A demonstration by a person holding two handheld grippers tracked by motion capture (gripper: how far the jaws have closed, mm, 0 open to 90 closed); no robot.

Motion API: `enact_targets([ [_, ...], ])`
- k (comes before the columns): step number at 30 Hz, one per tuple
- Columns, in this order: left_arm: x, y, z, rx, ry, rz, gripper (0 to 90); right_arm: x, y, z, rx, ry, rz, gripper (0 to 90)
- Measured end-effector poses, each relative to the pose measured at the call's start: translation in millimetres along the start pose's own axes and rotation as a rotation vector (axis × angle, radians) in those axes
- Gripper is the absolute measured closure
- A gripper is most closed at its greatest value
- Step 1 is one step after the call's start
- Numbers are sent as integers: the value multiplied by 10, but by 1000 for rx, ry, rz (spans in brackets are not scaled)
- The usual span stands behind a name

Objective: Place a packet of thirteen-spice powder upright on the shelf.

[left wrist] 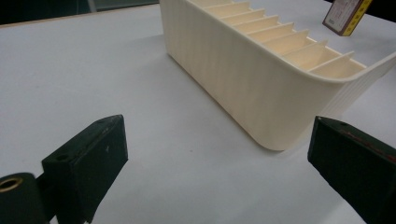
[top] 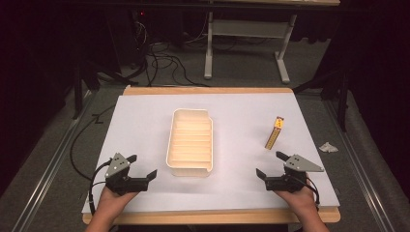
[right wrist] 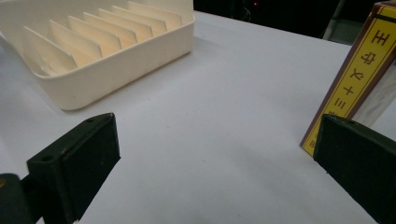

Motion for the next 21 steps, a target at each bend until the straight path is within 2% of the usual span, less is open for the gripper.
enact_targets([
  [12,-9,22,-18,4,1,-9,52,-18,8,20,12,-6,-3,3],
  [19,-1,13,-8,3,-1,-5,52,-10,25,-27,31,-35,-21,3],
  [21,-5,10,16,-2,-1,1,51,5,8,-56,39,-51,-10,3],
])
Point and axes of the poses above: each handheld gripper's, and its own axes: y roughly backward along the jaws, x roughly out of its underside, z roughly to its left, the point moved 1 cm from there along -y, roughly forward along the jaws, and after that the axes turned 12 degrees about x, right-handed, at the moved point
